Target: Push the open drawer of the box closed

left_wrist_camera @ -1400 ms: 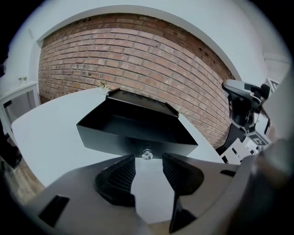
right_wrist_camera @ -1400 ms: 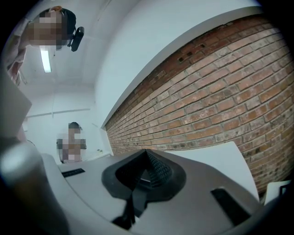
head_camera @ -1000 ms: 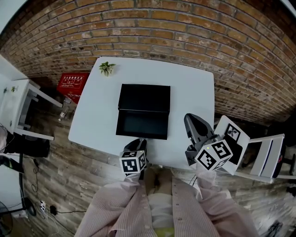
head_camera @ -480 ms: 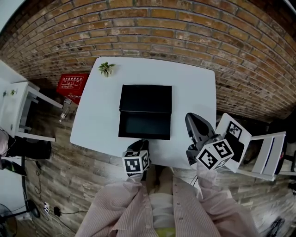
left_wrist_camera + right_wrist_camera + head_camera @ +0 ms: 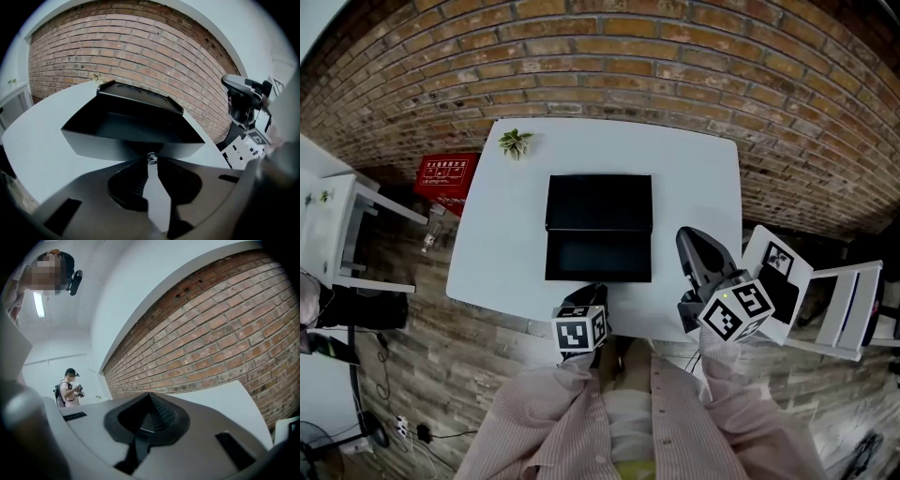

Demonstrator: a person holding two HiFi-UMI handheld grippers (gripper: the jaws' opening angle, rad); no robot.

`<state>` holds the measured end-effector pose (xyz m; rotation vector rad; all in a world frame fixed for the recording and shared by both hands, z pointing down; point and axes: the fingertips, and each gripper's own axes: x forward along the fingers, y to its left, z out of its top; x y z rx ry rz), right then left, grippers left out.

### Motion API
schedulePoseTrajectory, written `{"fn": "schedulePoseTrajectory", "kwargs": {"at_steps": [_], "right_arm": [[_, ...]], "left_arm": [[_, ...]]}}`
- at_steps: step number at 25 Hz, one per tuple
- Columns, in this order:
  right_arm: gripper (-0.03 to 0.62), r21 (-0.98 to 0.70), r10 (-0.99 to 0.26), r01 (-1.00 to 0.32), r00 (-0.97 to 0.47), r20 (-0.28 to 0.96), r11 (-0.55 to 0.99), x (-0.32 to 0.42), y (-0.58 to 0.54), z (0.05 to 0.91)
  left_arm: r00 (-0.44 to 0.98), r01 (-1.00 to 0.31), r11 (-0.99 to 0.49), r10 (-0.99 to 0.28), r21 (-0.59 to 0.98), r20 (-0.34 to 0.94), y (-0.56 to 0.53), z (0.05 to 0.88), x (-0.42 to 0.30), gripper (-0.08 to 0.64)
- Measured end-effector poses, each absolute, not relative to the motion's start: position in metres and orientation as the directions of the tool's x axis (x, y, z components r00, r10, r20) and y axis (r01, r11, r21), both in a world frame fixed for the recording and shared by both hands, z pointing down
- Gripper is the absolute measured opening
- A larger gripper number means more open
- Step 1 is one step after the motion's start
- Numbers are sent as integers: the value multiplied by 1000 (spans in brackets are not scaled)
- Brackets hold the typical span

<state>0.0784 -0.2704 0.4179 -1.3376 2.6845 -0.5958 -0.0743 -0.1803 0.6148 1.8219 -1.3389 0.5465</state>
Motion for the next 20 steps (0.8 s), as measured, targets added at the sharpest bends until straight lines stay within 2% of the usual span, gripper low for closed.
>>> {"fn": "schedulePoseTrajectory", "kwargs": {"at_steps": [20], "right_arm": [[3,-378,-797,-758,-599,82,531,78,-277,414]], "left_arm": [[364,-926,-139,-569,350,737,-192,612,-76,58]]}}
